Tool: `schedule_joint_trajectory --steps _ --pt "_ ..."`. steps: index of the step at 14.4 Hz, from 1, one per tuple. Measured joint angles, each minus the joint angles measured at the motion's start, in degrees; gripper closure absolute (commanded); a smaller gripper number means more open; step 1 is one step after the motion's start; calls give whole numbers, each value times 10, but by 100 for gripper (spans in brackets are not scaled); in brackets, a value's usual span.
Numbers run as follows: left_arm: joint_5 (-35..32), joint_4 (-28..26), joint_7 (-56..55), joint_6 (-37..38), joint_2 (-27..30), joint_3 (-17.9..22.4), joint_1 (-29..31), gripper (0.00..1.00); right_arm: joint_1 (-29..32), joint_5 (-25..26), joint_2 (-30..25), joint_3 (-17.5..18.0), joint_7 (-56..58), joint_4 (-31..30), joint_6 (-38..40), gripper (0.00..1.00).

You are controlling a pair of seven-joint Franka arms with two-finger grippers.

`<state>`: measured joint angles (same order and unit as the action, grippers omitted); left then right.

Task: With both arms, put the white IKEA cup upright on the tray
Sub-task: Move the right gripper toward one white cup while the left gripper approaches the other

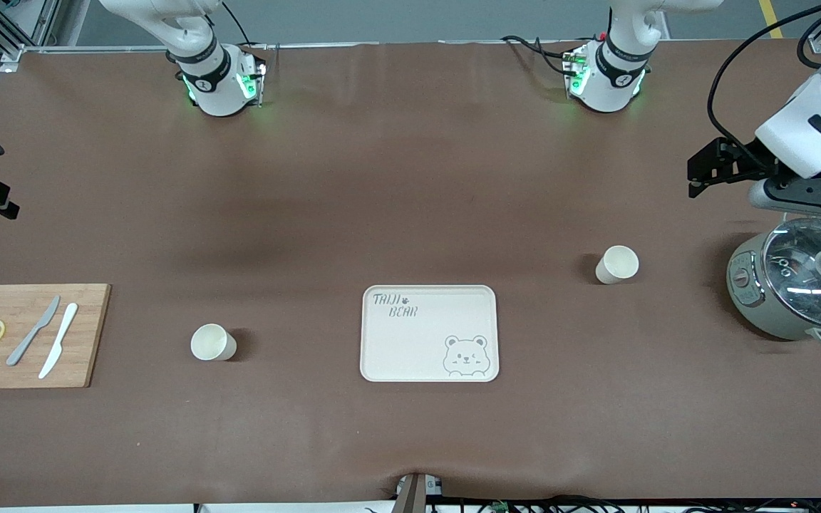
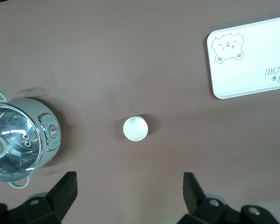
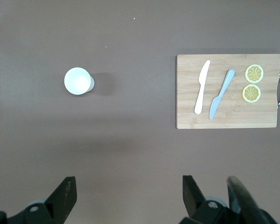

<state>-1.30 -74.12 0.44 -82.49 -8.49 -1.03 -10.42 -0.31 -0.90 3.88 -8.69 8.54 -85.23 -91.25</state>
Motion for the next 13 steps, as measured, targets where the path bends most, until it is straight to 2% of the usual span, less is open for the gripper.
schedule_joint_trajectory --steps 5,8,10,13 --pt "4 -5 13 -14 -2 0 5 0 0 0 0 0 0 0 0 0" --pt "4 -31 39 -15 -2 0 14 0 -1 0 0 1 0 0 -1 0" --pt "4 -67 52 -39 -1 1 24 0 -4 0 3 1 0 0 -3 0" --pt "4 -169 54 -141 13 1 29 0 -19 -1 24 3 0 0 -33 0"
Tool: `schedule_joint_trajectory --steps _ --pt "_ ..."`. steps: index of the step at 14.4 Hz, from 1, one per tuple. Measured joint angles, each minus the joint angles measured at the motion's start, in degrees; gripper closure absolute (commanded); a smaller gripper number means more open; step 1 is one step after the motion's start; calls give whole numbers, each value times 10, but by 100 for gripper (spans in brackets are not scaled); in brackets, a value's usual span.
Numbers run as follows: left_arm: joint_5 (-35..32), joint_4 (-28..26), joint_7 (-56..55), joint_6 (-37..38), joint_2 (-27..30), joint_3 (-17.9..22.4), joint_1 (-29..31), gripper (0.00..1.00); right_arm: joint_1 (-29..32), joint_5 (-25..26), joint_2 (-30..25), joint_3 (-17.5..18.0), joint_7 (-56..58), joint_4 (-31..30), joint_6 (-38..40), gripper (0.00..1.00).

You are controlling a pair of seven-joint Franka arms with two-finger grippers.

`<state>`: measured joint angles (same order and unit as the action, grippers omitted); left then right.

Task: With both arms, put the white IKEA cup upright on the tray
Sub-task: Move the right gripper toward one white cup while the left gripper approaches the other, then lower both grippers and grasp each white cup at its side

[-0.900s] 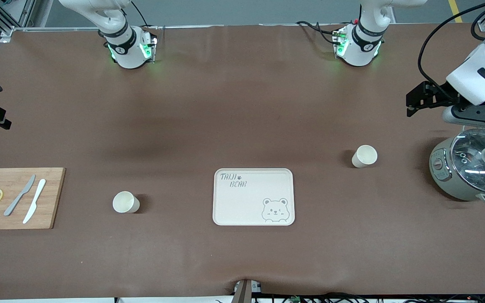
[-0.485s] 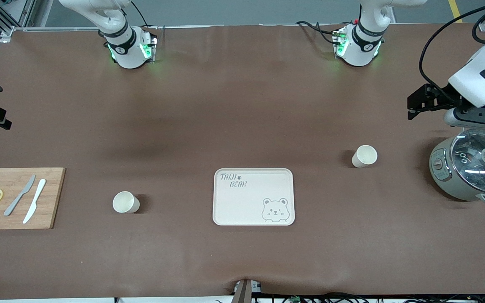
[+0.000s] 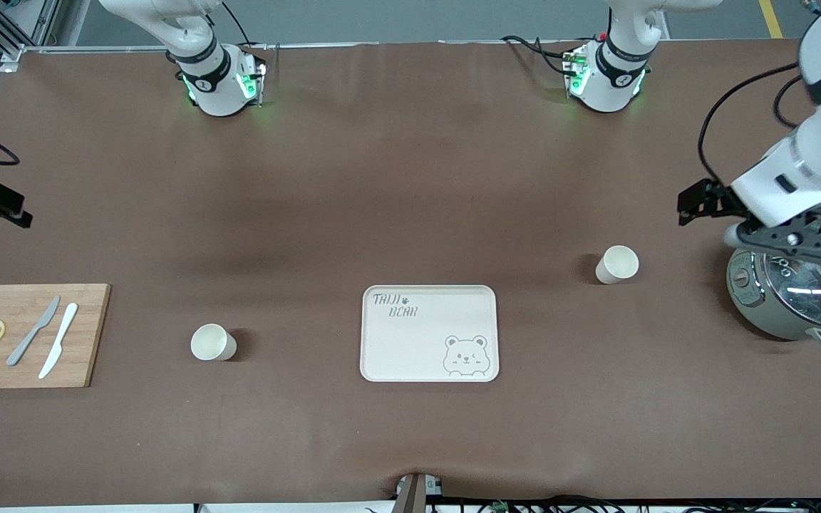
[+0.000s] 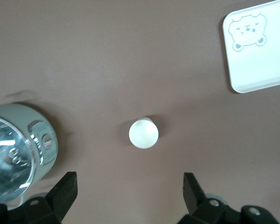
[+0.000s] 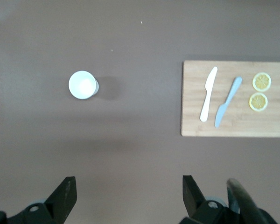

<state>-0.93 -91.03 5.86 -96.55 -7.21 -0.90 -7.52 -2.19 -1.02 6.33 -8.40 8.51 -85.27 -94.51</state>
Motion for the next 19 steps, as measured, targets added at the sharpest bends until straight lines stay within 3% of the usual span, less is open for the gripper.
schedule_joint_trajectory --steps 3,7,12,15,19 --pt "0 -118 1 -84 32 0 14 0 -12 -25 37 0 -2 0 -41 0" --pt "0 -225 11 -159 69 1 31 0 -25 -40 93 1 -15 -1 -107 0" --pt "0 -407 20 -358 103 1 40 0 -39 -58 152 1 -24 -1 -173 0" --pt "0 -472 20 -440 99 0 40 0 -48 -63 188 1 -25 -1 -212 0" --pt "0 -497 20 -501 68 0 40 0 -60 -64 235 2 -27 -2 -263 0"
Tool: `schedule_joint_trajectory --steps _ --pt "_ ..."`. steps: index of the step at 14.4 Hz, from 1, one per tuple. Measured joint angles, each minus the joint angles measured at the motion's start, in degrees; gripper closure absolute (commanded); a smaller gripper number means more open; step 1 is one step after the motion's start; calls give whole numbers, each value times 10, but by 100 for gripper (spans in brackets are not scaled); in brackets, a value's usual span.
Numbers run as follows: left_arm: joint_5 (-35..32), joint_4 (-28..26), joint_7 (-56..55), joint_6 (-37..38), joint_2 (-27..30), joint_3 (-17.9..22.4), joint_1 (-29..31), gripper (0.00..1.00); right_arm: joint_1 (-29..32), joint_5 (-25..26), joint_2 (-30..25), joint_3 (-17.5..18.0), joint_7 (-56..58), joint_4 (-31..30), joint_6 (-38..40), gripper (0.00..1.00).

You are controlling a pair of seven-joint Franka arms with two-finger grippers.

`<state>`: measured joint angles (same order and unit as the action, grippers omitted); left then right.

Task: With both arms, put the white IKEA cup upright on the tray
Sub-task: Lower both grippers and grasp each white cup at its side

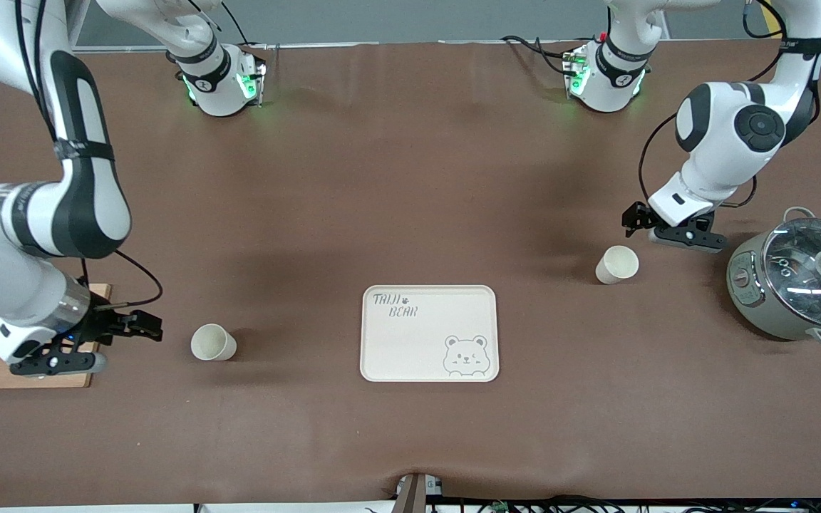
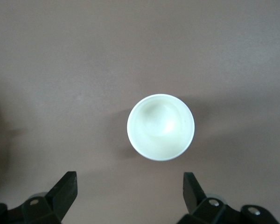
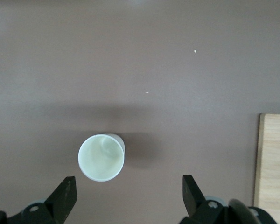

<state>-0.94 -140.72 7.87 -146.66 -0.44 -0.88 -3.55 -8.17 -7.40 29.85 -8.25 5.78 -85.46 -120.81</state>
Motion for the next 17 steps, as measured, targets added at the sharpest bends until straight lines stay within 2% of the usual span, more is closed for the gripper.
schedule_joint_trajectory --steps 5,11,15,16,17 --pt "0 4 0 -81 -66 0 0 0 0 0 44 -1 0 -1 -38 0" --pt "0 32 2 -102 -111 0 1 0 0 0 53 -1 0 -25 -91 0" --pt "0 36 25 -142 -146 1 13 0 -3 0 58 2 0 -45 -117 0" --pt "0 37 38 -151 -156 1 18 31 -4 0 59 3 0 -45 -118 0" --pt "0 39 48 -155 -165 2 23 99 -6 0 60 3 0 -45 -119 0"
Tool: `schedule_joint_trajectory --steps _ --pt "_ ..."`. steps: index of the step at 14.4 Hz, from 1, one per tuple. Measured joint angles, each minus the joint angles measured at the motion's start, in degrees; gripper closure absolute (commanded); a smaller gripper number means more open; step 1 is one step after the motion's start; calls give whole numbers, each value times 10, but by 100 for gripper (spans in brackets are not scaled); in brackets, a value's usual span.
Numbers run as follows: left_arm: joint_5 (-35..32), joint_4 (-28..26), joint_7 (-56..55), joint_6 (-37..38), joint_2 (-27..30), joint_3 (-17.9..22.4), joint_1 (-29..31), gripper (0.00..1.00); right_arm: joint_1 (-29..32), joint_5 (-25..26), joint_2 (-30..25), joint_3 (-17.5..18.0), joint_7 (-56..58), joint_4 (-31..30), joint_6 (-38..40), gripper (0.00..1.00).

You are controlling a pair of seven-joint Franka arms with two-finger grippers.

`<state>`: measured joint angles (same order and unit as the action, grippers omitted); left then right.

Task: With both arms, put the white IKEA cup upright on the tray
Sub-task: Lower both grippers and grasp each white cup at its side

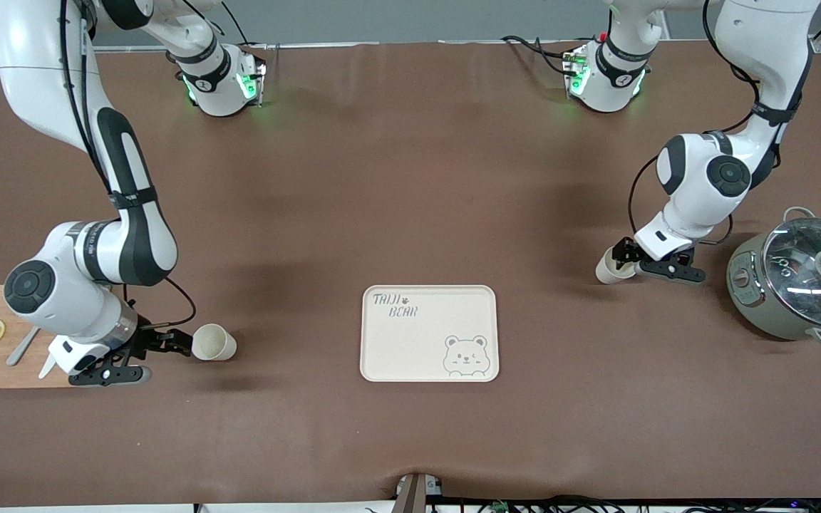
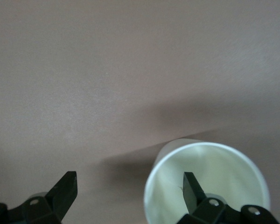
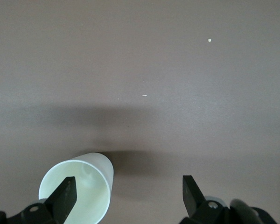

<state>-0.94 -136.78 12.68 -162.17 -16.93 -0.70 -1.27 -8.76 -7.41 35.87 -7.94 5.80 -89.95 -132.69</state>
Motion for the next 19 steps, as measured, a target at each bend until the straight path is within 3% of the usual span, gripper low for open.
schedule_joint_trajectory --steps 10,14,16,19 --pt "0 15 14 -1 -11 -8 21 100 -9 0 17 2 0 -15 -23 0" --pt "0 37 -48 6 -10 -26 17 100 -12 0 18 2 1 -50 -54 0" --pt "0 77 -121 60 -8 -61 13 100 -16 0 18 3 1 -64 -58 0" --pt "0 184 -232 210 -7 -98 -15 100 -18 0 18 4 1 -72 -61 0"
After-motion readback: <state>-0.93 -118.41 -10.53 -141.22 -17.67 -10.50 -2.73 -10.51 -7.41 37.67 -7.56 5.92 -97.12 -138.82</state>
